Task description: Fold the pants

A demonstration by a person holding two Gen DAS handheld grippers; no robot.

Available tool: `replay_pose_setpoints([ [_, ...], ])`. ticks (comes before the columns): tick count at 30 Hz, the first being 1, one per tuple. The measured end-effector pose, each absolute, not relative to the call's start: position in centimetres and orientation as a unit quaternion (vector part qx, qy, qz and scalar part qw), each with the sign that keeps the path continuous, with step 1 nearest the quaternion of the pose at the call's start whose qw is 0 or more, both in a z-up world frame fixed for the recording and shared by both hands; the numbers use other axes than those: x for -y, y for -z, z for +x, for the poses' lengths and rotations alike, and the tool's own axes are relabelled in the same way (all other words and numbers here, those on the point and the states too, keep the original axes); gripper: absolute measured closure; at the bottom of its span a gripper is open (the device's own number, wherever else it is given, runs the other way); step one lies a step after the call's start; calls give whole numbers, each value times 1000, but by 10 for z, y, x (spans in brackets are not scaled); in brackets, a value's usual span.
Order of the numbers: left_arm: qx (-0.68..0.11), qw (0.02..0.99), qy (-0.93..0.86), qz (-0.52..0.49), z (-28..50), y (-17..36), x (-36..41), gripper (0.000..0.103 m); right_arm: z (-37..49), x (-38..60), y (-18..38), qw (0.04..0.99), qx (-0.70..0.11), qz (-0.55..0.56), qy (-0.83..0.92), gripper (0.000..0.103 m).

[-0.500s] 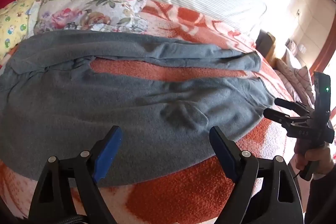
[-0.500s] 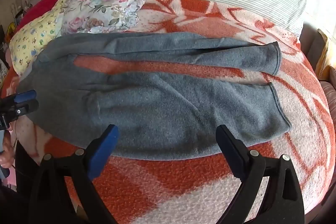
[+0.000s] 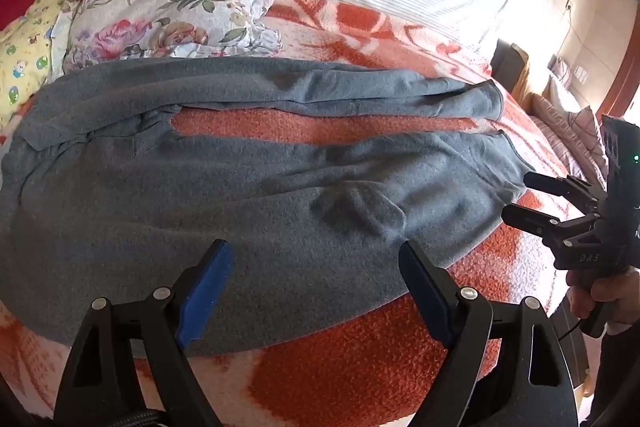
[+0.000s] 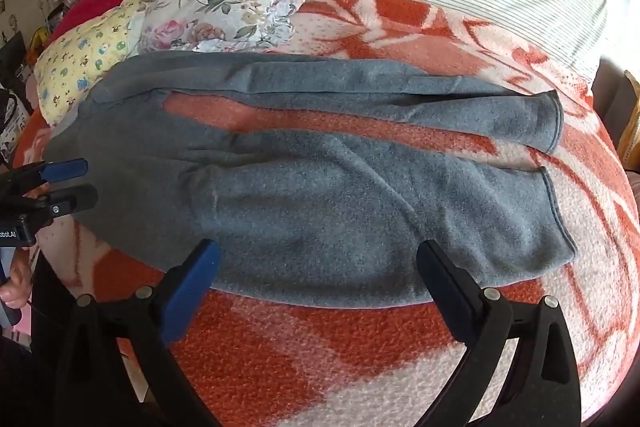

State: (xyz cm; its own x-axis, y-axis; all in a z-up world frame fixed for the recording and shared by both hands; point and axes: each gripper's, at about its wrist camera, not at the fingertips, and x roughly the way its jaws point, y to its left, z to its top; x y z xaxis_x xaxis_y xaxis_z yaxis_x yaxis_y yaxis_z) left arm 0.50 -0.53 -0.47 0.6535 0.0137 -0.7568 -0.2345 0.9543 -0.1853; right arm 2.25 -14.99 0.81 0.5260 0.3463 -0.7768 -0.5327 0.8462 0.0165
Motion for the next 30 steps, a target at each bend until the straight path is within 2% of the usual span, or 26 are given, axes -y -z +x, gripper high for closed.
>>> replay_pose_setpoints([
  [30, -423, 893, -64, -137, 7, 10, 7, 17, 19, 148, -5, 864, -418, -104, -261, 4],
])
